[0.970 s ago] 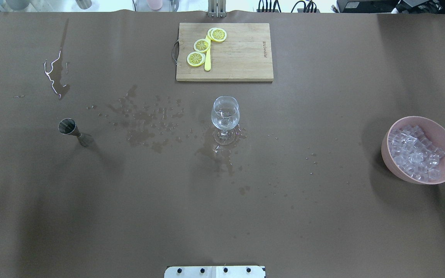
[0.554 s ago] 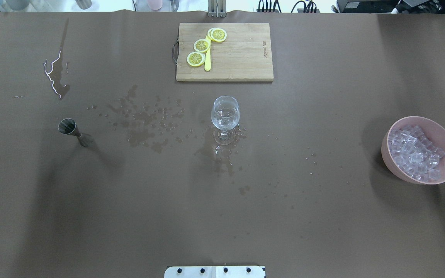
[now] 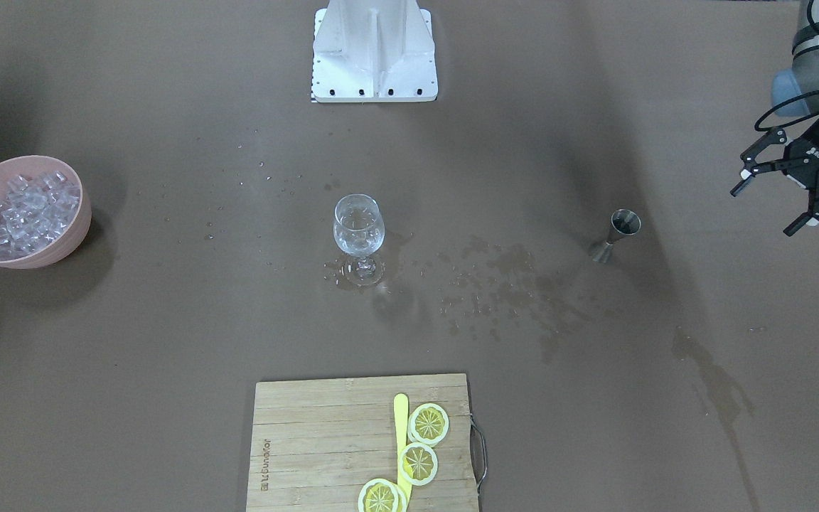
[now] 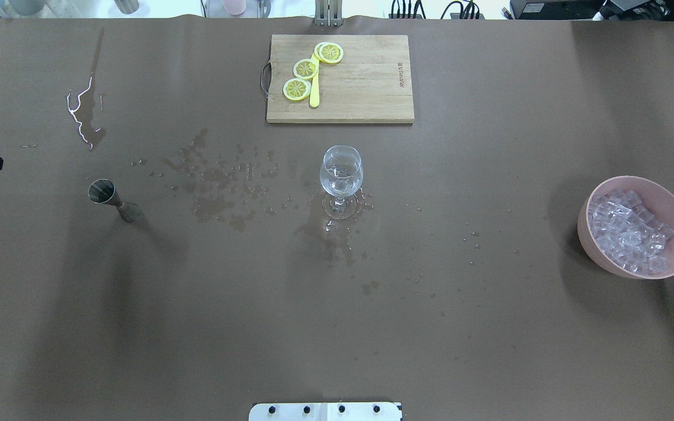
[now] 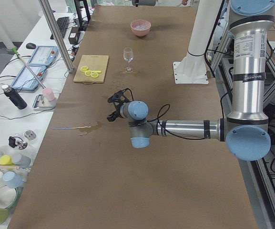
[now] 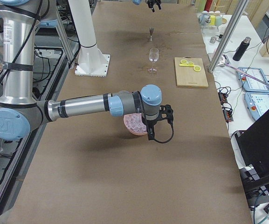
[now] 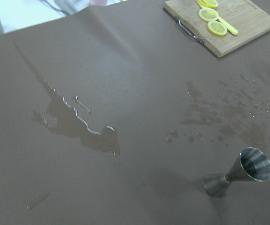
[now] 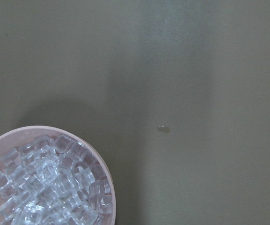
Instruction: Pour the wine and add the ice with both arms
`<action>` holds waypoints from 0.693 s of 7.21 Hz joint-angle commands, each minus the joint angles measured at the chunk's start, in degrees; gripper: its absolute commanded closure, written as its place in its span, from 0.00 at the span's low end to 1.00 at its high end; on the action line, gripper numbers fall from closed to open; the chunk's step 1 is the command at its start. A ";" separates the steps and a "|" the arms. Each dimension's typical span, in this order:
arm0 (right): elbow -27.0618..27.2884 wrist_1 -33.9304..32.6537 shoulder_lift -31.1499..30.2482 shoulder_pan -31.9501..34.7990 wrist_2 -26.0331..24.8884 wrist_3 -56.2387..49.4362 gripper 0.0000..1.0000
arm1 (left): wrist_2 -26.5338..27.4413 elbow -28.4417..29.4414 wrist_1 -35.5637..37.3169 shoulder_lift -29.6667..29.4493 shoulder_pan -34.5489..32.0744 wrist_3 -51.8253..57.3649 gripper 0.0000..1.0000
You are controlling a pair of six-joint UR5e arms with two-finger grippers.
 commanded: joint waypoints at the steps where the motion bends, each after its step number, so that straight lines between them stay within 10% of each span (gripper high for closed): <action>1: -0.40 0.00 0.16 -0.10 0.00 0.00 0.00 | 1.52 2.24 -6.50 0.47 6.34 -0.91 0.02; 5: -1.72 0.09 1.13 -0.45 -0.09 0.00 0.00 | 12.46 3.57 -7.67 -0.66 16.72 -4.63 0.02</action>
